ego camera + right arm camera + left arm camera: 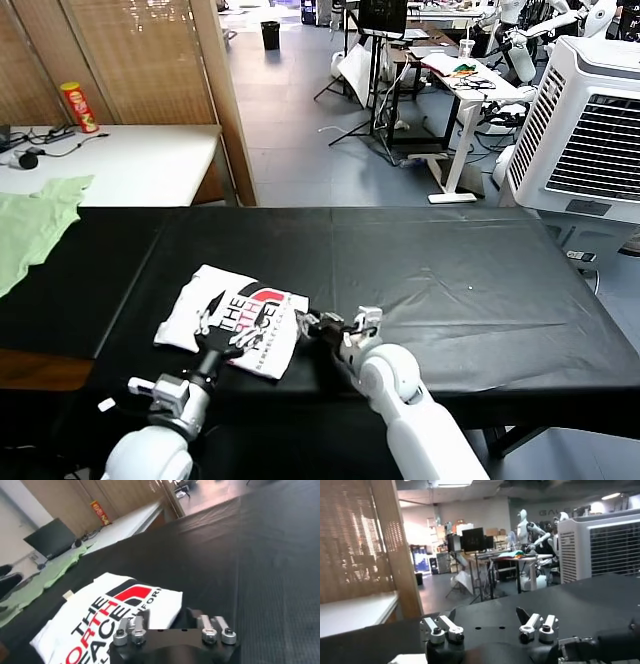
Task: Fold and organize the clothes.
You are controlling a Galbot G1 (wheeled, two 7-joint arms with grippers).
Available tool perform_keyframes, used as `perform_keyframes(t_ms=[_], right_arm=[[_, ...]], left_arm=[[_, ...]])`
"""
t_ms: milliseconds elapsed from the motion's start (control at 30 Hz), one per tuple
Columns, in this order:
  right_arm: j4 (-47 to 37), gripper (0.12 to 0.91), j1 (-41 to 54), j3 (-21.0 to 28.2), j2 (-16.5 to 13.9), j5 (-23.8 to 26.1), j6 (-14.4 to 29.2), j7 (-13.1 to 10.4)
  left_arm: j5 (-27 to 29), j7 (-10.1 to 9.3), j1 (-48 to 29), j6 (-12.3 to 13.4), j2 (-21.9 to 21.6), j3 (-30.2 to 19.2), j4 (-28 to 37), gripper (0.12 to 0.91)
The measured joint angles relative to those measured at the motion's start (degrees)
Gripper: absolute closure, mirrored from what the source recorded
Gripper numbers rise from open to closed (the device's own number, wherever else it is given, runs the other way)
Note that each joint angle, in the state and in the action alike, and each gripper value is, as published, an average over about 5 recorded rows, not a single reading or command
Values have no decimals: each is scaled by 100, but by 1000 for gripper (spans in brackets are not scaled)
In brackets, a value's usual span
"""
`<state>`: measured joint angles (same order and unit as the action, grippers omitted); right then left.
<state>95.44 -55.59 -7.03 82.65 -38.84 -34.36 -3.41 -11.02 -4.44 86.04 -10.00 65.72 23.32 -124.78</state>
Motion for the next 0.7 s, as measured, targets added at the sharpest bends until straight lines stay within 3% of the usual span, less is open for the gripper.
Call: perform_keyframes(t_ms=[100, 167, 433, 533, 700], right_arm=[[-101, 850, 104, -58, -43, 29, 38, 66], [-195, 888, 209, -120, -91, 107, 91, 129], [-769, 897, 902, -338, -373, 748, 45, 441], [-789, 823, 989, -374, -512, 1167, -32, 570], [-240, 558, 597, -507, -813, 1817, 141, 501]], left_arm=[[71, 1, 100, 61, 57, 65, -10, 232], [102, 1, 167, 103, 94, 110, -10, 232], [89, -53, 388, 267, 187, 273, 25, 232], [21, -157, 437, 320, 194, 298, 82, 232], [-219, -383, 489, 530, 218, 334, 222, 232]])
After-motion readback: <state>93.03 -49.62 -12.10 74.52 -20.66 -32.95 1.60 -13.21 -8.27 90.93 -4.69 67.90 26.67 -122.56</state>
